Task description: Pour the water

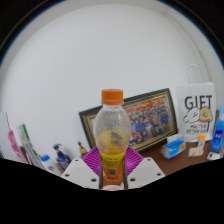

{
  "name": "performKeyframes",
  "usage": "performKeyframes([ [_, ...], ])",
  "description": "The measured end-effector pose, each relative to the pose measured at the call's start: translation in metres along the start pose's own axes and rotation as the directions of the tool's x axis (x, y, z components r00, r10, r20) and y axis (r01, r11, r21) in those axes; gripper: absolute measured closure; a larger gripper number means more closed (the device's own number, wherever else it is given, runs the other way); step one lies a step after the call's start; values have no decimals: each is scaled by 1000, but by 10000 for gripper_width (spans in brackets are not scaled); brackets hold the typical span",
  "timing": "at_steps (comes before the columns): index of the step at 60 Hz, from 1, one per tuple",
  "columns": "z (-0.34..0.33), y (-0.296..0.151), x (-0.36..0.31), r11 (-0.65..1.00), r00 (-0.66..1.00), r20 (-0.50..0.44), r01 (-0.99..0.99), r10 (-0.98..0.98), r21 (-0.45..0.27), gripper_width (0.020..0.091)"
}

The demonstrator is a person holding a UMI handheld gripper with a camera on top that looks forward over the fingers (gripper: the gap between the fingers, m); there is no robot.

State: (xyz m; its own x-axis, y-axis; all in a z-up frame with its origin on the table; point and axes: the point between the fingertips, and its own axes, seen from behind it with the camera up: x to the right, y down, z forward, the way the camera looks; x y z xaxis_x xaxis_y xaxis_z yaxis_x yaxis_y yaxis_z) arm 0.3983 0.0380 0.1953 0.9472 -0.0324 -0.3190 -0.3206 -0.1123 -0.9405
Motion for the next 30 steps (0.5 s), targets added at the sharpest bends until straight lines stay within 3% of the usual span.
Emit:
performKeyframes([
  [9, 10, 47, 91, 978, 973, -123, 184, -195, -97, 838],
  [23, 13, 134, 166, 941, 940, -185, 241, -287, -238, 837],
  [26, 13, 148, 173, 936, 937, -189, 242, -294, -255, 829],
  [30, 12, 146, 173, 945, 936, -203, 245, -289, -215, 835],
])
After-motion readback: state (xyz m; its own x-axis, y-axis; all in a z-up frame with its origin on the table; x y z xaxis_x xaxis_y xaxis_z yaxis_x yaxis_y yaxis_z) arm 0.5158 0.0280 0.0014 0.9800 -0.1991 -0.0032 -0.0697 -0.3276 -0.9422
